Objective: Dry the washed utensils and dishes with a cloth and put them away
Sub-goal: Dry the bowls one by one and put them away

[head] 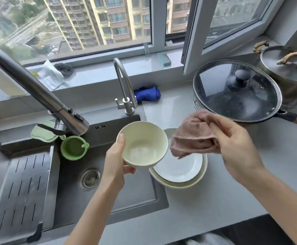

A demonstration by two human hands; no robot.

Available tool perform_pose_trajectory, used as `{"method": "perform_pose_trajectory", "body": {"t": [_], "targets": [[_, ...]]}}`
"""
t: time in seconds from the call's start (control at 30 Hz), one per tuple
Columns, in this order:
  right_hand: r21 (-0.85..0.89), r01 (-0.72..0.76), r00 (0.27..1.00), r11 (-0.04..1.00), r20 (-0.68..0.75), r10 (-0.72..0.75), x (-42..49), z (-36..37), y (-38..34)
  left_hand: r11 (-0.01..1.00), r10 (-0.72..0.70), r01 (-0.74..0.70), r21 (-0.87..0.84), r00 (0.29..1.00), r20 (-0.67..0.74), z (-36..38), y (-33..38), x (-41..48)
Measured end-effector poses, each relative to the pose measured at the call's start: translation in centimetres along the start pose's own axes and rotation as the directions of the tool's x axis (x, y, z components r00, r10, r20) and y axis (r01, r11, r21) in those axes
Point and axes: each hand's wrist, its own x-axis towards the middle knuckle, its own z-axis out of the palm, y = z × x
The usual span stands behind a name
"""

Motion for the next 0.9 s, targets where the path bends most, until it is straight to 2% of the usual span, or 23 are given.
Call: {"method": "perform_pose_trajectory", "body": {"t": [0.03, 0.1, 0.13, 0.17, 0.27, 0.33, 0.4, 0.47, 0.53, 0.6, 0.67, 0.77, 0.83, 0.9], "targets": [[0.012, -0.012, 0.998, 1.000, 0.063, 0.011, -0.9, 0.8, 0.3, 0.999, 0.034, -0.034, -0.020, 0.999, -0.001, 0.7, -0.1, -0.2], [-0.089, -0.031, 0.978, 0.996, 0.202, 0.048, -2.1, 2.8, 1.6, 0.994, 0.109, -0.109, -0.009, 0.994, -0.009, 2.1, -0.3, -0.8], [-0.135, -0.018, 0.976, 0.991, 0.214, 0.046, -2.3, 3.6, 2.1, 0.989, 0.149, -0.148, 0.018, 0.989, -0.016, 2.6, -0.3, -1.0], [-0.157, 0.014, 0.984, 0.988, 0.177, 0.015, -2.2, 4.2, 2.4, 0.983, 0.178, -0.178, 0.036, 0.984, -0.016, 3.0, -0.4, -1.1], [-0.215, 0.120, 0.981, 0.969, -0.121, -0.149, -0.9, 5.0, 2.8, 0.980, 0.196, -0.196, 0.014, 0.981, 0.012, 3.6, -0.3, -1.2], [-0.231, 0.078, 0.983, 0.970, -0.144, -0.113, 0.1, 4.8, 3.1, 0.970, 0.238, -0.240, 0.034, 0.969, 0.070, 3.8, -0.4, -1.0], [-0.212, -0.030, 0.995, 0.977, -0.102, 0.009, 0.5, 5.0, 3.4, 0.955, 0.284, -0.292, 0.058, 0.952, 0.116, 4.1, -0.6, -0.9], [-0.133, -0.100, 0.991, 0.986, -0.103, 0.086, 0.4, 5.3, 3.8, 0.934, 0.345, -0.351, 0.067, 0.934, 0.096, 4.5, -0.7, -0.8], [-0.114, -0.141, 0.971, 0.983, -0.208, 0.115, 0.1, 5.4, 3.9, 0.899, 0.424, -0.430, 0.084, 0.902, 0.081, 4.9, -1.0, -1.0], [-0.220, -0.173, 0.945, 0.960, -0.313, 0.098, 0.1, 5.2, 3.7, 0.884, 0.454, -0.463, 0.066, 0.883, 0.121, 5.2, -1.2, -1.4], [-0.365, -0.146, 0.947, 0.920, -0.322, 0.022, 0.1, 4.9, 3.2, 0.883, 0.448, -0.467, 0.047, 0.868, 0.214, 4.9, -1.1, -1.1], [-0.533, -0.030, 0.967, 0.846, -0.228, -0.110, 0.2, 4.2, 1.8, 0.880, 0.367, -0.452, 0.144, 0.841, 0.397, 4.4, 1.2, 0.0], [-0.628, 0.048, 0.974, 0.777, -0.142, -0.174, 0.5, 3.3, 0.8, 0.875, 0.221, -0.407, 0.261, 0.817, 0.532, 5.0, 3.8, 0.5], [-0.669, 0.079, 0.980, 0.739, -0.082, -0.180, 0.6, 2.5, 0.1, 0.796, 0.047, -0.397, 0.457, 0.793, 0.608, 6.5, 6.6, 1.0]]}}
